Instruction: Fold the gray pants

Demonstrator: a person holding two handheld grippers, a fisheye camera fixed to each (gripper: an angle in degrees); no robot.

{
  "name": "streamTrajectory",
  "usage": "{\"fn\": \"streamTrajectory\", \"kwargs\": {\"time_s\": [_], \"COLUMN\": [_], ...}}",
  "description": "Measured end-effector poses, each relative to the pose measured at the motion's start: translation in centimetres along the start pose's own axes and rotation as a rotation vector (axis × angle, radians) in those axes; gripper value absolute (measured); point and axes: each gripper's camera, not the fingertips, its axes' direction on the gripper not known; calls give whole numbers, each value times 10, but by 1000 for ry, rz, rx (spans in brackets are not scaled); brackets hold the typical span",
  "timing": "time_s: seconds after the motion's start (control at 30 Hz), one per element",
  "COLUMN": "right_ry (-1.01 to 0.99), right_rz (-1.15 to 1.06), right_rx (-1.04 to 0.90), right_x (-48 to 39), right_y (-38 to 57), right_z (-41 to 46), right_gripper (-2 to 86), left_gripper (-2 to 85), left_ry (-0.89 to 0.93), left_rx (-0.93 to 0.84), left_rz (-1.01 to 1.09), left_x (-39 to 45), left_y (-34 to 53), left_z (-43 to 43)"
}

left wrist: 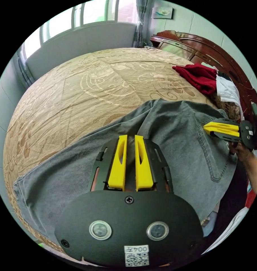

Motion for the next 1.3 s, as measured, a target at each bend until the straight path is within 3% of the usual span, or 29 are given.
{"fn": "streamTrajectory", "kwargs": {"time_s": [0.1,0.27,0.4,0.57,0.63,0.7,0.77,0.83,1.1,1.3], "right_ry": [-13,-166,-289,-236,-277,-206,-175,-215,-219,-310], "right_rz": [-8,-11,-76,-116,-62,-45,-26,-33,-146,-145], "right_rx": [-16,-46,-57,-91,-86,14,61,-34,105,-18], "right_x": [3,14,-9,-36,-31,-33,-36,-40,-83,-107], "right_y": [-8,-2,40,82,82,76,72,63,-91,-196], "right_z": [9,-7,-26,-12,-11,-29,-32,-12,17,99], "right_gripper": [2,9,68,79,78,70,62,58,44,46], "left_gripper": [15,16,26,42,55,62,68,74,71,72], "left_ry": [19,306,378,234,209,220,116,154,208,215], "left_rx": [-17,-75,-47,-40,-132,-46,47,-15,273,142], "left_rz": [-15,-195,-101,-120,-188,-279,-297,-362,-523,-331], "left_x": [-4,-47,-47,-51,-70,-84,-90,-106,-163,-170], "left_y": [-6,-6,18,86,119,135,148,167,211,163], "left_z": [2,-4,-43,-66,-48,-64,-81,-70,-100,-70]}}
